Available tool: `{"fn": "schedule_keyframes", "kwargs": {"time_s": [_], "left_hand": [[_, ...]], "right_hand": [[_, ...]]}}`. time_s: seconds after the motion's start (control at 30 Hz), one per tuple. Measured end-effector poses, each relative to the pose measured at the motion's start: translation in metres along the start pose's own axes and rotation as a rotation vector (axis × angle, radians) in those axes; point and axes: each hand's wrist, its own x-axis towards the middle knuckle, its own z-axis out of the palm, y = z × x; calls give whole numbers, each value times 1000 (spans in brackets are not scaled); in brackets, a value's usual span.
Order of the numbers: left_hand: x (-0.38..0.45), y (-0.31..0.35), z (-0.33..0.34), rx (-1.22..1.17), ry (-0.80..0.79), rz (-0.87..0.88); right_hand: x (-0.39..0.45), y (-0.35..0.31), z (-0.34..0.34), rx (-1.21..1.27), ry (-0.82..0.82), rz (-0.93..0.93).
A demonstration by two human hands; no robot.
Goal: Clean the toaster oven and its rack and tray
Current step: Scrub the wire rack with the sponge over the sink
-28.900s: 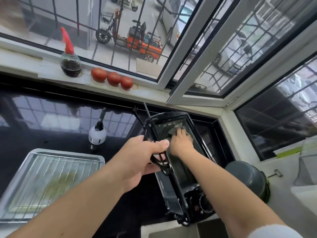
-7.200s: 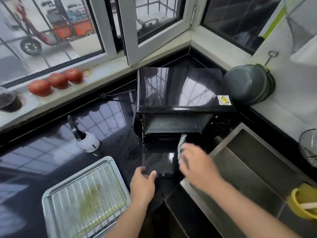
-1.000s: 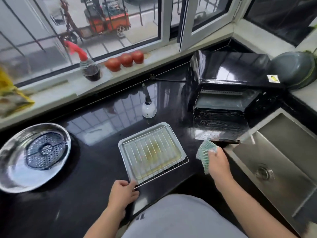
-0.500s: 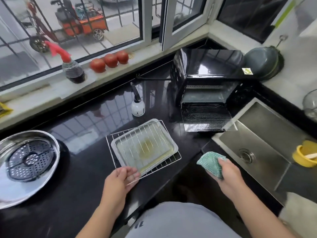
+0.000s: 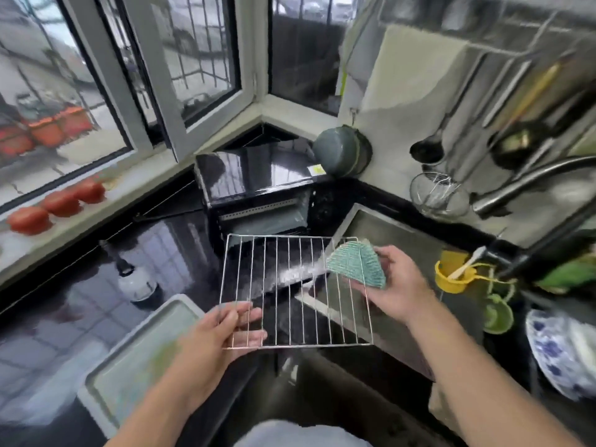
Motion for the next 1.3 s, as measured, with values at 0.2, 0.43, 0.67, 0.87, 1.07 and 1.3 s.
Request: {"fn": "schedule_keyframes", "kwargs": {"time_s": [0.2, 0.43, 0.67, 0.87, 1.07, 1.3], "left_hand": [[41, -2, 100, 75, -175, -56], [59, -29, 179, 102, -187, -88], [91, -21, 182, 37, -118, -163], [120, -1, 177, 189, -264, -189], [146, 33, 160, 259, -327, -146], [161, 50, 153, 254, -402, -156]], "right_hand": [[25, -86, -68, -378, -105, -125], [50, -113, -116, -882, 439, -307], [55, -110, -134, -369, 27, -61], [62, -100, -111, -636, 525, -119], [56, -108, -91, -306, 220, -133], [63, -106, -65, -492, 448, -155]]}}
